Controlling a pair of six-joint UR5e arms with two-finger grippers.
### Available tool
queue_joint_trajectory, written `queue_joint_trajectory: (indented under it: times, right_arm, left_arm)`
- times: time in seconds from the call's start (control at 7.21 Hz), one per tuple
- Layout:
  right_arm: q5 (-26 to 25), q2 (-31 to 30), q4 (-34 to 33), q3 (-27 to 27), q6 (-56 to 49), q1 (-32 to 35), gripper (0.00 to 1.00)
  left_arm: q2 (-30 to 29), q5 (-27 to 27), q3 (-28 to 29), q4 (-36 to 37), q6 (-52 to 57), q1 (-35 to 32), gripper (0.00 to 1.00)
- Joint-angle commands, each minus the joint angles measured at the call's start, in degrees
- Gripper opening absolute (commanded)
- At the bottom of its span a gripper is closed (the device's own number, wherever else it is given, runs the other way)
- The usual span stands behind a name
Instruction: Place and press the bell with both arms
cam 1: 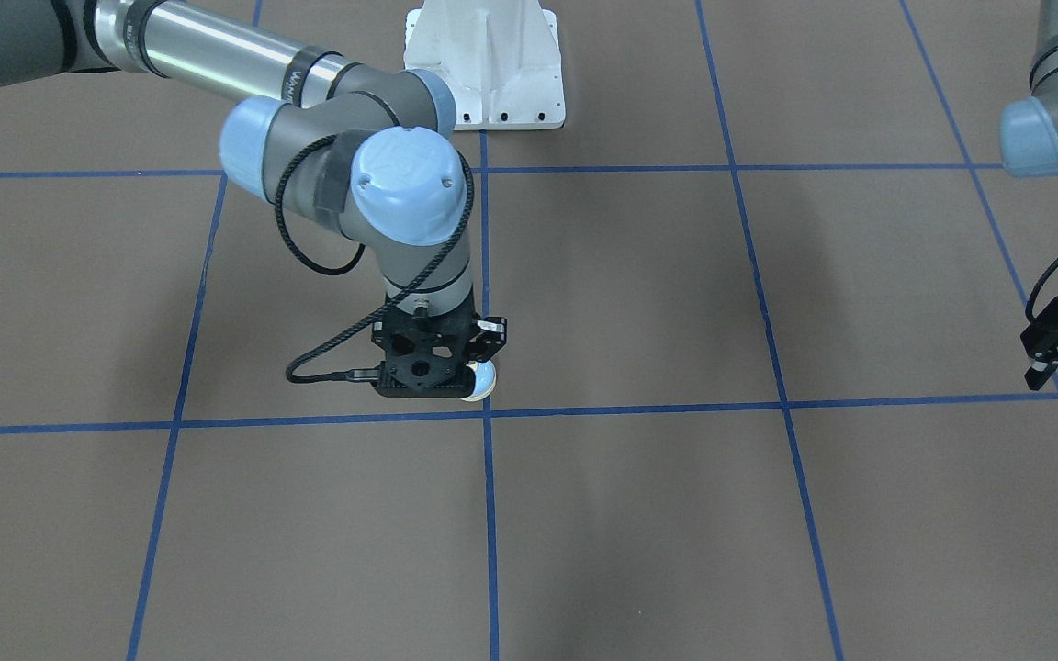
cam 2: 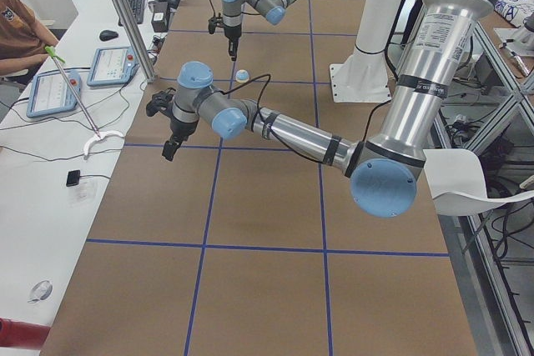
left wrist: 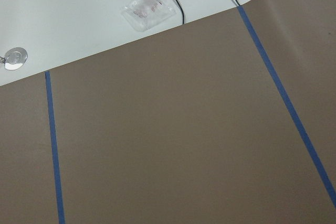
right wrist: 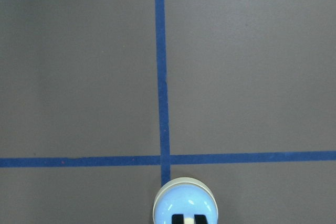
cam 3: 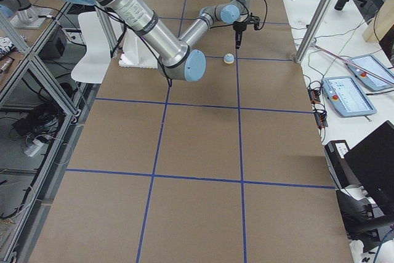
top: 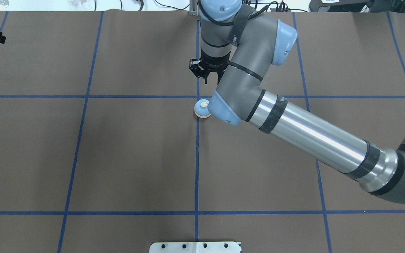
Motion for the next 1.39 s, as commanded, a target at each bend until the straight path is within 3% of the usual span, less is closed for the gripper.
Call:
queue_joint_trajectory:
  times: [0.0,0.28,0.55,0.83,0.97,1.25]
  right_arm:
    - [4.48,-13.14,-2.23,11.55,-10.29,6.17,1.0]
    - [5.44,-23.53,-2.23,16.68,-23.29,12.05,1.0]
    - [11.66,-36.09,-2.31,19.87,-44.26,22.4,1.0]
    - [15.28,-43.85,-2.32,19.96,-57.25,30.06,1.0]
    - [18.51,-46.58,-1.88,20.13,-58.85,32.01,1.0]
    - [19.07,-46.96,-1.7,17.51,-58.96,34.83,1.0]
  left_arm:
    - [4.78,-2.4,0.03,0.46,7.55,-2.88,1.0]
    - [6.48,-3.19,-0.06,10.94,22.9,-10.15,1.0]
    - [6.57,-3.11,0.2,21.52,34.73,-16.85,1.0]
    - [8.75,-3.28,0.91,22.18,37.05,-18.98,1.0]
    - [9.81,-3.28,0.73,21.91,37.06,-18.99,1.0]
    - [10.61,-3.37,0.2,22.17,37.06,-19.77,1.0]
